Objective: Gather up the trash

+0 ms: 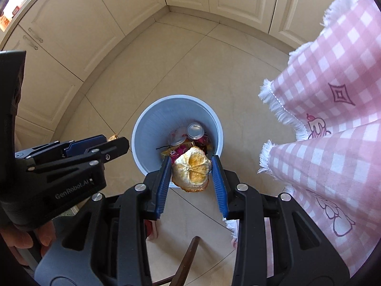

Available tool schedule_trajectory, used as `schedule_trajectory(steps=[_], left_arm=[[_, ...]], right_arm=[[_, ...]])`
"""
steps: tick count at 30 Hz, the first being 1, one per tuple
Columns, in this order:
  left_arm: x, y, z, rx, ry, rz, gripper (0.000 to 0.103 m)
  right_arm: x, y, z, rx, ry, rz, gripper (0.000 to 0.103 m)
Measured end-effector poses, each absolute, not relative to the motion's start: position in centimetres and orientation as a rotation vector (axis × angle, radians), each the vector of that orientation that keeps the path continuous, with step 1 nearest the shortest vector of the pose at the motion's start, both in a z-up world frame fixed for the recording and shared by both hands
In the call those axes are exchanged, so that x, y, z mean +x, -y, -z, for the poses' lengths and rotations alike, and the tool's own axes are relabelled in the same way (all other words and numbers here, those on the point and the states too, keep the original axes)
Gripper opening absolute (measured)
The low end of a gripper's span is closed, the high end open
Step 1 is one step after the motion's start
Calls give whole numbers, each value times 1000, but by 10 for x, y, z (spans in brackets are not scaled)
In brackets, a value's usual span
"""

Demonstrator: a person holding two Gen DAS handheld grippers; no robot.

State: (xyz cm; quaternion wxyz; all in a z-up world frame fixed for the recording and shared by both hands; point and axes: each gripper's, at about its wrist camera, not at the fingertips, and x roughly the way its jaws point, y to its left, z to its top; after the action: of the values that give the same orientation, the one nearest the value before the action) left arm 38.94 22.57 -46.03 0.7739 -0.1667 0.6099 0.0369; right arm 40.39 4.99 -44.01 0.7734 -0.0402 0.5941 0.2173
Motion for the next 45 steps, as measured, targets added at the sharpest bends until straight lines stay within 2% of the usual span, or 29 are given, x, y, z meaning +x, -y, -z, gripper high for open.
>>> schedule_trajectory(steps=[5, 8, 9, 37, 38, 39, 40, 45], left_arm=[[394, -230, 457, -422, -1306, -52, 42], [392, -234, 456, -426, -1300, -74, 58], [391, -235, 455, -430, -1295, -78, 59], [345, -288, 431, -487, -1233, -258, 59], [344, -289, 430, -486, -1231, -258, 59], [343, -289, 428, -483, -1229, -257, 59], [343, -289, 427, -480, -1226, -256, 59], [340, -284, 411, -461, -1194, -233, 59]], right_arm=[[407, -47, 438, -62, -1291, -465, 34], [407, -46, 436, -54, -1295, -466, 34], [406, -47, 435, -53, -1296, -467, 34], [411, -87, 416, -20, -1258, -558, 35], [412, -89, 413, -15, -1251, -565, 37], [413, -89, 410, -8, -1243, -570, 45], [413, -90, 406, -4, -1234, -570, 49], [409, -88, 385, -35, -1170, -559, 50]])
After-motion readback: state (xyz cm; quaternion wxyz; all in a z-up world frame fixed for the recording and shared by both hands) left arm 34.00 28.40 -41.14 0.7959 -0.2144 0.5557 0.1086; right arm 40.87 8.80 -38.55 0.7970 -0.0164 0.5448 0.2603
